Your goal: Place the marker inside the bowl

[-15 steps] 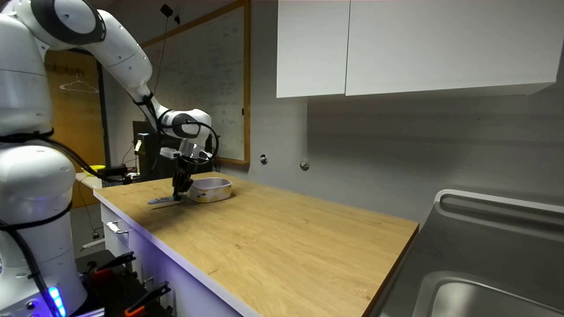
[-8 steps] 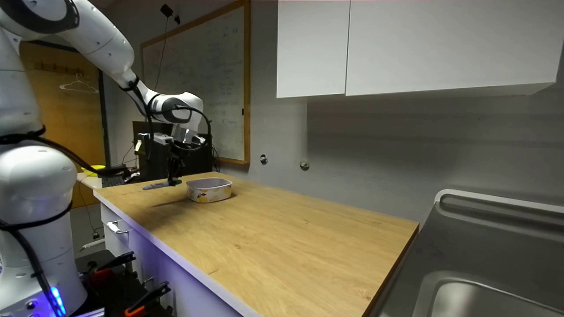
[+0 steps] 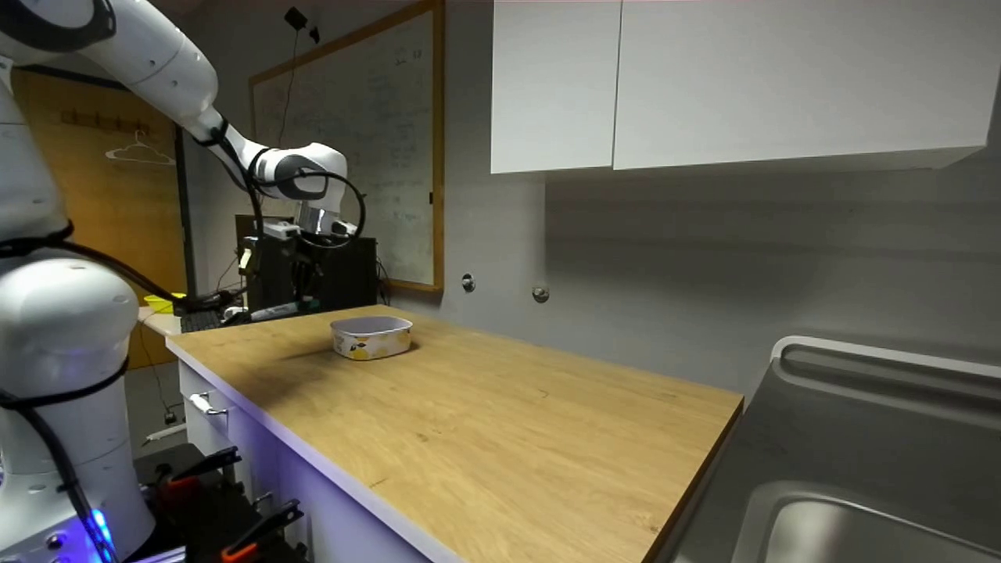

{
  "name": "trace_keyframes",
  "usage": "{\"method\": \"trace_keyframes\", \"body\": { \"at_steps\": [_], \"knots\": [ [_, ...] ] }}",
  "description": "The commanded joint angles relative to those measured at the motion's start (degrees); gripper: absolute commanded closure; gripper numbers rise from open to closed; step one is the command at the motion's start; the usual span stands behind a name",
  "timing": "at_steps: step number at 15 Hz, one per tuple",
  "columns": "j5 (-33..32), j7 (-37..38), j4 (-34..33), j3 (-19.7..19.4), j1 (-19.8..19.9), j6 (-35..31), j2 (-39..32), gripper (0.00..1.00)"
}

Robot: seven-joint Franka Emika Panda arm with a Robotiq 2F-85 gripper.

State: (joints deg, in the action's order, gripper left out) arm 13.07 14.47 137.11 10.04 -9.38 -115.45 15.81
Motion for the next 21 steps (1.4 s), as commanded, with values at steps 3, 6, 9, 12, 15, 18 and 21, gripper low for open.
{"method": "trace_keyframes", "body": {
  "at_steps": [3, 6, 9, 12, 15, 18, 21],
  "knots": [
    [-2.84, 3.32, -8.61, 3.39, -0.84, 1.87, -3.74, 0.93],
    [-6.13, 4.60, -12.93, 4.33, -0.62, 2.67, -6.44, 0.93],
    [-9.95, 5.62, -17.32, 3.89, -0.08, 4.13, -9.71, 0.93],
    [-12.22, 5.16, -21.15, 2.50, 0.66, 5.23, -12.89, 0.93],
    [-13.51, 4.79, -24.07, 0.97, 1.35, 6.52, -15.66, 0.93],
    [-13.51, 4.13, -25.89, -0.82, 2.06, 7.11, -18.42, 0.93],
    [-12.99, 3.62, -26.60, -2.21, 2.49, 7.64, -20.64, 0.93]
  ]
}}
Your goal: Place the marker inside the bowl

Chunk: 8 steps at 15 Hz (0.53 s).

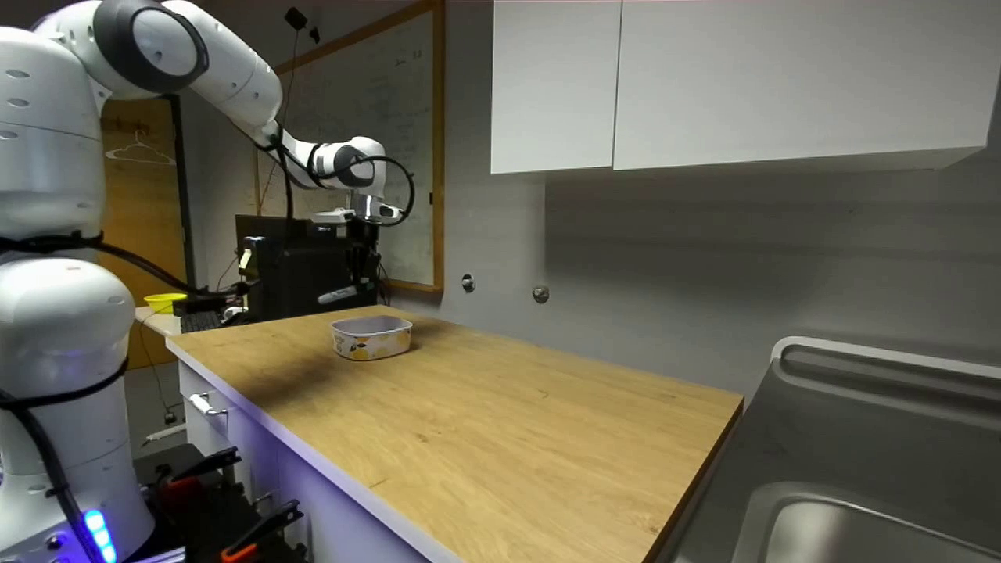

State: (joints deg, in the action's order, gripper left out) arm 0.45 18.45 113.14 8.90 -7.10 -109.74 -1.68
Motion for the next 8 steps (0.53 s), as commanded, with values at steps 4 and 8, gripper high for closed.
{"method": "trace_keyframes", "body": {
  "at_steps": [4, 8],
  "knots": [
    [-0.03, -0.61, -2.83, -2.42, 0.30, 1.63, -6.51, 0.93],
    [-0.25, -0.38, -3.47, -2.90, -0.05, 2.05, -9.27, 0.93]
  ]
}}
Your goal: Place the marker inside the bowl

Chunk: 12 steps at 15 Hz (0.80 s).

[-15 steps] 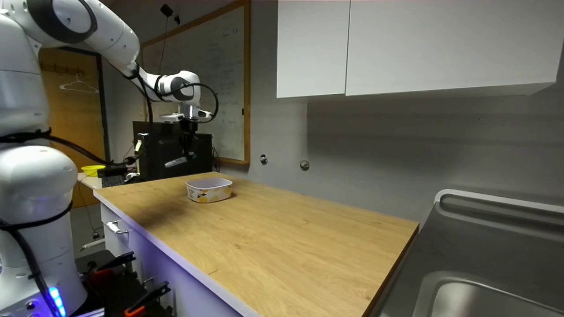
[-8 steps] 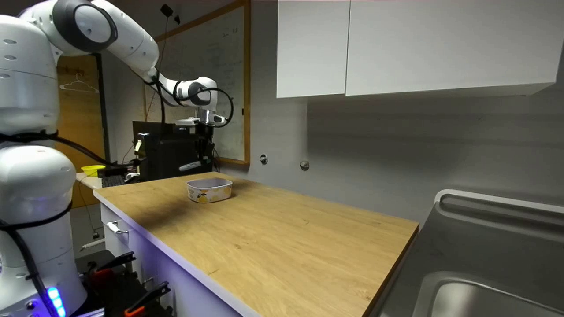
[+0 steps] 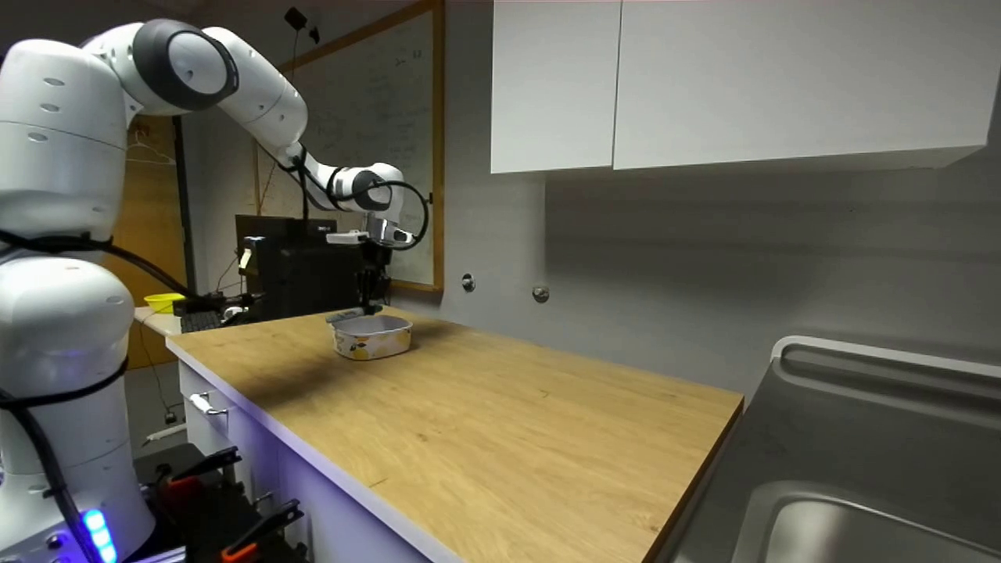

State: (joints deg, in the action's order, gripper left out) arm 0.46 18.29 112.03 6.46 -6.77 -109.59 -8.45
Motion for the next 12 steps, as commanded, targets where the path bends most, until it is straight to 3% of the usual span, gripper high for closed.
{"method": "trace_keyframes", "body": {
  "at_steps": [1, 2, 4, 5, 6, 7, 9, 12],
  "knots": [
    [-0.09, -0.40, -2.70, -0.46, -0.44, 2.22, -3.03, 0.93],
    [0.16, -0.64, -2.97, -0.42, -0.48, 2.61, -3.36, 0.92],
    [0.45, -1.02, -3.58, -0.29, -0.65, 3.53, -3.71, 0.79],
    [0.38, -1.20, -3.98, -0.22, -0.82, 3.87, -3.79, 0.91],
    [0.23, -1.30, -4.33, -0.20, -0.97, 4.39, -3.85, 0.91],
    [0.28, -1.46, -4.72, -0.16, -1.09, 4.97, -3.86, 0.53],
    [0.12, -1.33, -5.35, -0.13, -1.36, 5.93, -3.79, 0.46],
    [-0.02, -1.29, -6.09, -0.17, -1.62, 7.06, -3.87, 0.24]
  ]
}}
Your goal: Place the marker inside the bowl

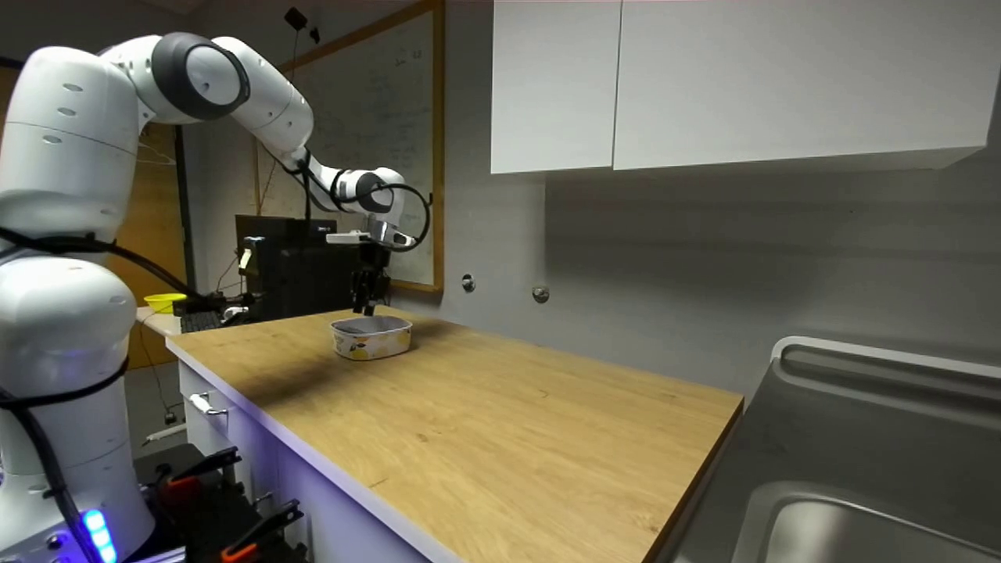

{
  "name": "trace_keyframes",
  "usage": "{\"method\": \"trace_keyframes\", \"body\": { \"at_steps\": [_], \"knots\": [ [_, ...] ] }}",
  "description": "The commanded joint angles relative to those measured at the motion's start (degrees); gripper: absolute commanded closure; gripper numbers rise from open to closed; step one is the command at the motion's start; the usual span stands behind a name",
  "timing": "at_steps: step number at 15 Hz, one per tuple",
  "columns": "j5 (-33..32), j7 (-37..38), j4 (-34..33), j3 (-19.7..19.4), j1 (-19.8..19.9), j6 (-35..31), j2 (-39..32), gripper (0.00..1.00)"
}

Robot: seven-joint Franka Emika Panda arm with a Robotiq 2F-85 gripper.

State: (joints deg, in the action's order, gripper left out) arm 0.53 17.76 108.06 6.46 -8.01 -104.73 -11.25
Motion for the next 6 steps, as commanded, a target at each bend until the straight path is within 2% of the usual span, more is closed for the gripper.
{"method": "trace_keyframes", "body": {
  "at_steps": [1, 3, 6],
  "knots": [
    [-0.09, -0.79, -2.27, -0.18, -0.41, 2.47, -1.07, 0.15],
    [-0.10, -0.84, -2.27, -0.25, -0.37, 2.62, -0.99, 0.00],
    [-0.04, -0.95, -1.89, -0.29, -0.29, 2.70, -0.56, 0.00]
  ]
}}
